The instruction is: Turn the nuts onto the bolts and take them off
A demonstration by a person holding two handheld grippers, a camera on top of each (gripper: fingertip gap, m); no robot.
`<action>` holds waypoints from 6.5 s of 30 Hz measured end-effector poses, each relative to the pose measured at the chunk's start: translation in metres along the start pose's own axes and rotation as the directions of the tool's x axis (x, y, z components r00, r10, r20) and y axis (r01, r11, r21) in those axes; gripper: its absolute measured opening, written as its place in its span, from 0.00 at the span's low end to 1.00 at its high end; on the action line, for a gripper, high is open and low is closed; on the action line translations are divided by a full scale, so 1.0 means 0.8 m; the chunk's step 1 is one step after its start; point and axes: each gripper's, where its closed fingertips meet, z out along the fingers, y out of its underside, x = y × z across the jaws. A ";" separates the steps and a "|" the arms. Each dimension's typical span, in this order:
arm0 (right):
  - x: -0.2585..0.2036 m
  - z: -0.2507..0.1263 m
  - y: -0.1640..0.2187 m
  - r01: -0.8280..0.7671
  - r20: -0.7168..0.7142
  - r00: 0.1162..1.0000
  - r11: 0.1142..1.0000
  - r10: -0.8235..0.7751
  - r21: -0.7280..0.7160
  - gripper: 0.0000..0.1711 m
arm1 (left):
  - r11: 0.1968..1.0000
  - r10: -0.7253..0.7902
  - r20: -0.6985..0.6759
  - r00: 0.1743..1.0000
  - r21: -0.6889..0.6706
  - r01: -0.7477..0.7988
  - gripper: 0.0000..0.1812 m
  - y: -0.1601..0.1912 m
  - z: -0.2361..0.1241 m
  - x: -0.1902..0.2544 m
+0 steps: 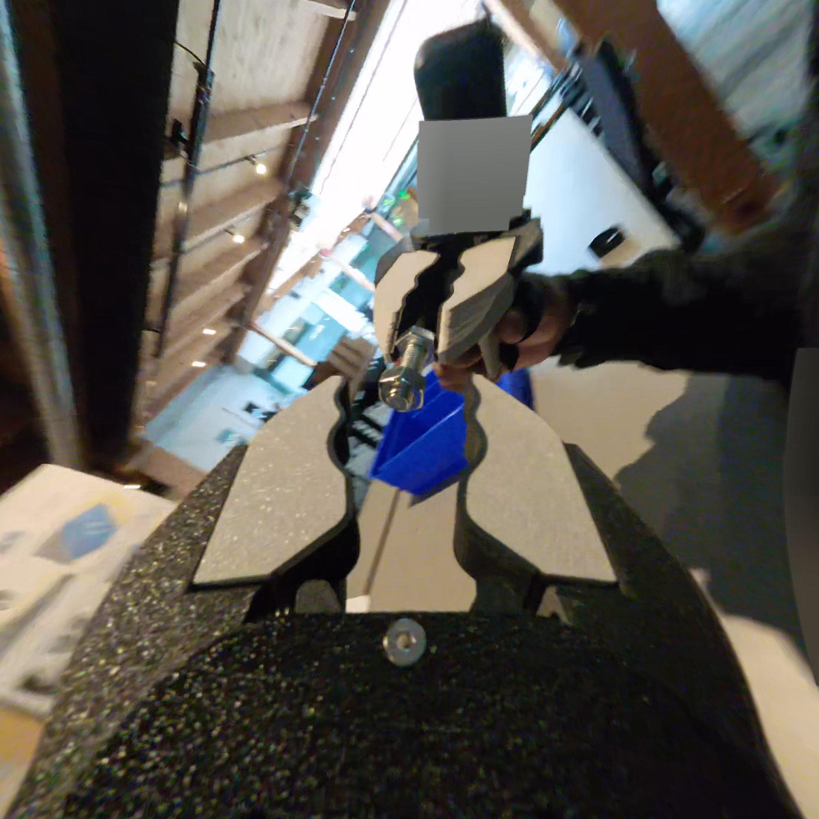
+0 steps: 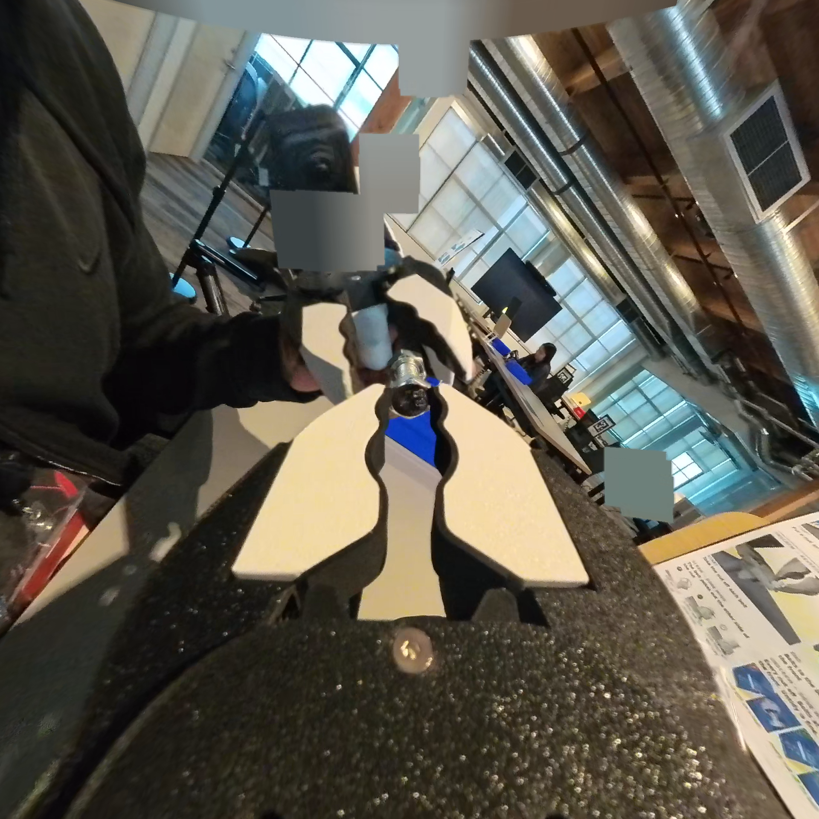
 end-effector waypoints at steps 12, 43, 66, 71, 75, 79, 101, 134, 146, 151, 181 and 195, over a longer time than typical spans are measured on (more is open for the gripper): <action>0.002 0.002 0.009 0.081 -0.040 0.996 0.995 -0.083 -0.064 0.10 | 0.785 -0.601 -0.273 0.751 -0.021 0.620 0.17 -0.005 -0.008 0.005; -0.003 0.004 0.009 0.026 0.001 1.000 0.999 -0.026 -0.039 0.10 | 0.819 -0.546 -0.302 0.781 0.005 0.574 0.10 0.003 -0.007 0.010; 0.002 -0.001 0.006 0.012 -0.017 1.000 1.000 -0.012 -0.008 0.10 | 0.603 -0.731 -0.448 0.516 -0.070 0.794 0.22 0.000 -0.019 0.011; 0.001 0.003 0.012 0.036 -0.023 0.999 0.999 -0.037 -0.041 0.10 | 0.566 -0.759 -0.439 0.481 -0.082 0.820 0.16 0.001 -0.014 0.011; 0.000 0.003 0.009 0.023 -0.016 1.000 0.999 -0.024 -0.022 0.10 | 0.705 -0.668 -0.360 0.651 -0.028 0.708 0.10 0.005 -0.010 0.009; -0.001 0.001 0.005 -0.018 0.003 1.000 1.000 0.018 0.012 0.10 | 0.940 -0.332 -0.177 0.927 0.023 0.341 0.10 0.006 -0.007 0.005; -0.002 0.002 0.006 -0.025 0.008 1.000 0.999 0.025 0.029 0.10 | 0.762 -0.592 -0.357 0.723 0.044 0.646 0.09 0.002 -0.010 0.008; -0.002 -0.002 -0.001 -0.082 0.040 0.996 0.993 0.079 0.086 0.10 | 0.987 -0.108 -0.048 0.993 0.118 0.113 0.10 0.001 0.003 0.005; 0.002 -0.007 -0.005 -0.068 0.015 0.998 0.993 0.067 0.102 0.10 | 0.894 -0.364 -0.167 0.916 0.214 0.394 0.27 -0.008 -0.003 -0.003; 0.001 -0.004 0.000 -0.042 0.003 0.999 0.997 0.042 0.069 0.10 | 0.739 -0.605 -0.333 0.723 0.104 0.666 0.24 -0.001 0.000 0.003; -0.002 0.000 0.000 -0.048 0.014 0.999 0.996 0.047 0.069 0.10 | 0.698 -0.654 -0.371 0.659 0.039 0.715 0.11 -0.010 -0.009 0.005; -0.005 0.000 -0.006 -0.057 0.029 0.998 0.994 0.055 0.096 0.10 | 0.981 0.160 0.050 0.986 0.103 -0.164 0.11 -0.026 -0.014 0.007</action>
